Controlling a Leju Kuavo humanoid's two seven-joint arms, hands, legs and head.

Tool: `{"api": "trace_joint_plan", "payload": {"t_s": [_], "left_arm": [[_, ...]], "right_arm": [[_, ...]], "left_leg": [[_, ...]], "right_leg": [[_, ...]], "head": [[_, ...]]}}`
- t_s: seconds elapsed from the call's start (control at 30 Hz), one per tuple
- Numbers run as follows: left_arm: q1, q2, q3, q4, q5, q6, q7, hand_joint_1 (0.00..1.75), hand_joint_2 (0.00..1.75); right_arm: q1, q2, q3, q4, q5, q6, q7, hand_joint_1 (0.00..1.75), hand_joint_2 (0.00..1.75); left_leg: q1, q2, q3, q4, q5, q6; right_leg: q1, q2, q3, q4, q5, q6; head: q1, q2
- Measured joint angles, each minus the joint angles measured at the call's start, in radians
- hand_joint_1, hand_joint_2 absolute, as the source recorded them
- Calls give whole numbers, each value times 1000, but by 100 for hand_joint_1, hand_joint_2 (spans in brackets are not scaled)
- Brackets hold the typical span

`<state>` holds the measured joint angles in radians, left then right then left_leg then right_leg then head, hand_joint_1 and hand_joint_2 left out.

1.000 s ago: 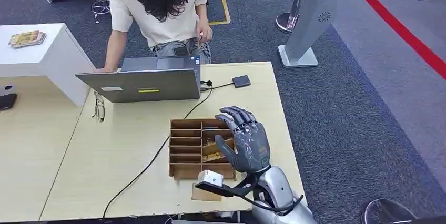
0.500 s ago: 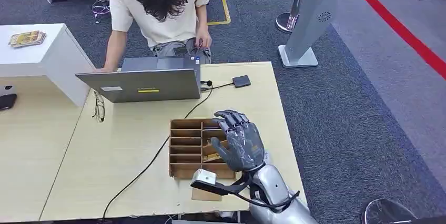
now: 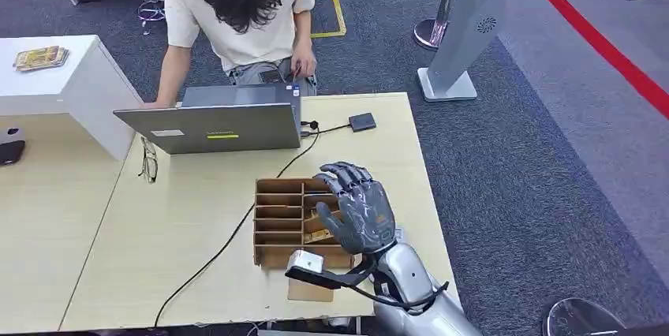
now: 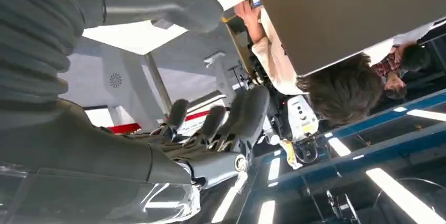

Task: Pass the card to the sensor for recognition and then transmit it.

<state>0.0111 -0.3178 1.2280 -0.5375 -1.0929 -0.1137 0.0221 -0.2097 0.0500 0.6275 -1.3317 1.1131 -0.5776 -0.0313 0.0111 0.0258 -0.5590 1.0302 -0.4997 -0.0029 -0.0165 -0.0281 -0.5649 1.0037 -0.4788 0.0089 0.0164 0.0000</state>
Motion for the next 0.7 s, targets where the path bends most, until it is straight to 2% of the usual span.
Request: {"api": "trace_joint_plan", "payload": {"t_s": [0.03, 0.13, 0.17, 0.23, 0.3, 0.33, 0.7], "left_arm": [[-1, 1, 0, 4, 0, 4, -4, 0, 0], [-4, 6, 1, 16, 1, 8, -12, 0, 0], [-5, 7, 1, 20, 1, 11, -14, 0, 0], [-9, 9, 2, 28, 1, 18, -16, 0, 0], [-14, 11, 4, 36, 3, 26, -23, 0, 0], [-16, 13, 5, 42, 3, 31, -24, 0, 0], [-31, 29, 16, 95, 22, 58, -37, 0, 0]], "right_arm": [[0, -1, 0, 1, 0, 0, 2, 86, 175], [0, -3, 0, 3, 0, 1, 4, 82, 175], [-1, -4, 0, 3, 0, 3, 6, 87, 175], [-1, -6, 0, 4, 1, 9, 10, 82, 175], [-2, -7, 0, 5, 3, 12, 10, 84, 175], [-3, -7, 0, 8, 3, 13, 11, 79, 175], [-12, -8, 0, 40, 3, 28, 19, 79, 175]], "left_leg": [[0, 0, 0, 0, 0, 0], [0, 0, 0, 0, 0, 0], [0, 0, 0, 0, 0, 0], [0, 0, 0, 0, 0, 0], [0, 0, 0, 0, 0, 0], [0, 0, 0, 0, 0, 0], [0, 0, 0, 0, 0, 0]], "right_leg": [[0, 0, 0, 0, 0, 0], [0, 0, 0, 0, 0, 0], [0, 0, 0, 0, 0, 0], [0, 0, 0, 0, 0, 0], [0, 0, 0, 0, 0, 0], [0, 0, 0, 0, 0, 0], [0, 0, 0, 0, 0, 0]], "head": [[0, 0], [0, 0], [0, 0], [0, 0], [0, 0], [0, 0], [0, 0]]}}
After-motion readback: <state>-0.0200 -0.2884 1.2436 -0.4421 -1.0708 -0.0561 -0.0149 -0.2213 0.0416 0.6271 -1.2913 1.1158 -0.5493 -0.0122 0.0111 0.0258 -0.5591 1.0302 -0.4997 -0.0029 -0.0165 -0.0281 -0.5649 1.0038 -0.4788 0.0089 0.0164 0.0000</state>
